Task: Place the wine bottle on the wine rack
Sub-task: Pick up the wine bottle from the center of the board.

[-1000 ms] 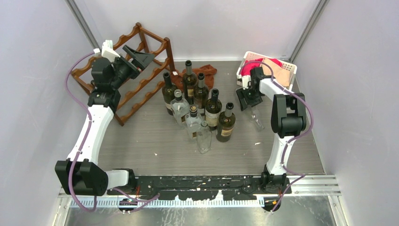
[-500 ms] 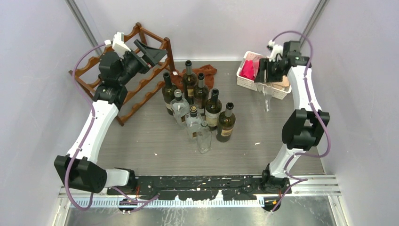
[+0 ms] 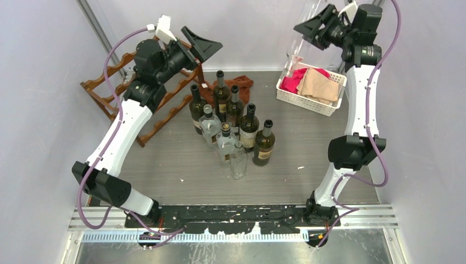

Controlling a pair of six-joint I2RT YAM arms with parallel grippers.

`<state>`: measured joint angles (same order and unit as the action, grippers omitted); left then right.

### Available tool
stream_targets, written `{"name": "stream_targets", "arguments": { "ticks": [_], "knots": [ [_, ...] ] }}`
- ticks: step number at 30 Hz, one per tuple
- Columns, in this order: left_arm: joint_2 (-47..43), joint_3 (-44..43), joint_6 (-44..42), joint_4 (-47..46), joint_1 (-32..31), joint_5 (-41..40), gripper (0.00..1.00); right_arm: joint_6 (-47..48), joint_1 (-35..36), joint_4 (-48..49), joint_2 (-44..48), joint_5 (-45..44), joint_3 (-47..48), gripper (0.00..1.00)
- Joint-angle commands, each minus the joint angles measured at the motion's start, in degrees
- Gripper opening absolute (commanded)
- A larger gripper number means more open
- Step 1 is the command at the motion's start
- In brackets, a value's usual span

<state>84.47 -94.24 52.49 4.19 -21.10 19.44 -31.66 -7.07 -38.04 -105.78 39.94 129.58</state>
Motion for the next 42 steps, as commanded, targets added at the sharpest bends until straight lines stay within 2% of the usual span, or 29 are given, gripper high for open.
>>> {"name": "stream_targets", "arguments": {
  "ticks": [1,5,11,16,24,28,42],
  "knots": [
    [2.21,-5.39,1.90,0.21,-3.34,0.55,0.95,-27.59,2.66,24.21,-3.01,7.58,3.51,0.01],
    [4.85,-7.72,3.92,-1.62,-6.97,0.72,0.99,-38.27,6.60,34.13,-5.34,8.09,4.45,0.01],
    [9.98,-13.04,4.72,-1.28,-10.38,0.69,1.00,-45.11,12.29,42.60,-6.79,9.79,3.57,0.01],
    [13.23,-16.12,9.07,-0.71,-10.82,0.96,1.00,-46.05,14.81,46.32,-6.68,11.81,2.51,0.01],
    [13.71,-12.08,19.64,-12.73,-11.06,0.43,1.00,-48.55,16.51,52.08,-5.90,13.03,-0.29,0.01],
    [14.57,-11.87,23.88,-15.87,-11.07,-0.23,1.00,-48.50,17.41,53.67,-5.27,13.57,-0.71,0.01],
    [18.27,-12.84,32.39,-21.82,-11.11,0.13,0.71,-47.72,18.96,55.88,-4.37,13.98,-1.83,0.01]
  ]
}}
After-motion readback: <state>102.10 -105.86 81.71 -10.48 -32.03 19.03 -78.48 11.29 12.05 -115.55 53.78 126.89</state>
